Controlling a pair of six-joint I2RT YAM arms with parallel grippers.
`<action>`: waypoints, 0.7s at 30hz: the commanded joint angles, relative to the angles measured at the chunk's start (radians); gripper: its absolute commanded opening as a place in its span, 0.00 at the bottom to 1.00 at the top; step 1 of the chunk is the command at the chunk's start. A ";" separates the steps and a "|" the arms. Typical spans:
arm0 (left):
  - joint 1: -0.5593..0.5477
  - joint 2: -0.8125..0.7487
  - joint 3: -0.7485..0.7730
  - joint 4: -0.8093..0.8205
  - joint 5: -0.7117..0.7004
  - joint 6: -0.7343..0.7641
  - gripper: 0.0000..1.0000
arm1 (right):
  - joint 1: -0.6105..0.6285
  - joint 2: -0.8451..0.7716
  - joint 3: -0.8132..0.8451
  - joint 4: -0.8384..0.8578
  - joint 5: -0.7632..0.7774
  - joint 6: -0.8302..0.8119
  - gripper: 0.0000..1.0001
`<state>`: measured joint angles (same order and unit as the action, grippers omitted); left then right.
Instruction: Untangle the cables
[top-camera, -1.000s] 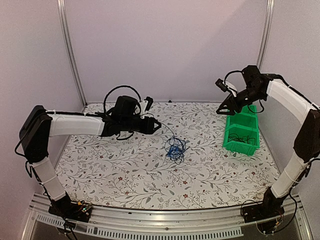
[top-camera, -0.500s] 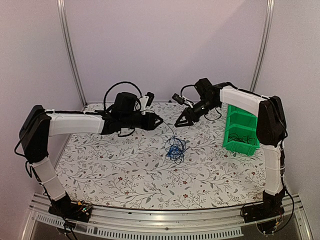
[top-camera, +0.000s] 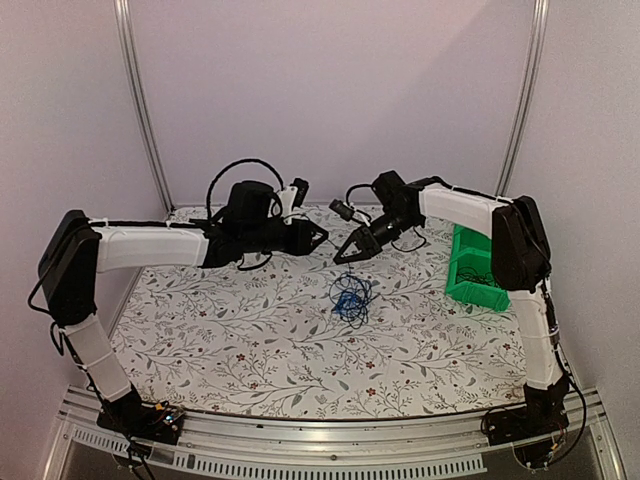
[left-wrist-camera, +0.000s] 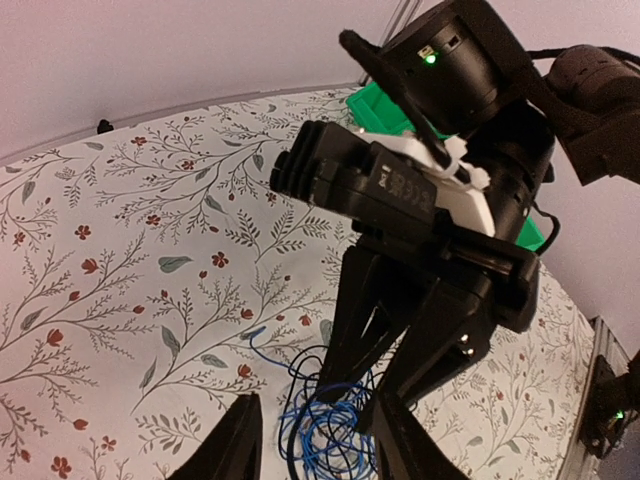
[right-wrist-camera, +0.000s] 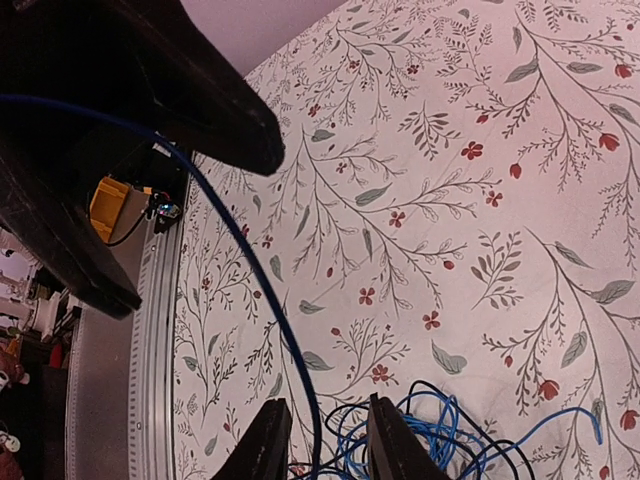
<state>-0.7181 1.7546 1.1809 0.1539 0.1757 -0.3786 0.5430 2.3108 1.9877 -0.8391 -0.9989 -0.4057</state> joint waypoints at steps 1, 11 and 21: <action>-0.006 -0.035 -0.008 0.043 0.006 -0.007 0.41 | 0.007 -0.028 0.019 -0.021 -0.050 -0.008 0.34; -0.011 -0.043 -0.016 0.083 0.048 -0.001 0.57 | -0.003 -0.120 -0.021 -0.004 -0.033 0.031 0.00; -0.197 -0.246 -0.137 0.180 -0.121 0.324 0.82 | -0.055 -0.392 0.106 0.121 -0.006 0.151 0.00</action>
<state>-0.8730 1.5475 1.0645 0.2604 0.1215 -0.1951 0.4931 2.0369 1.9984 -0.7891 -1.0039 -0.3092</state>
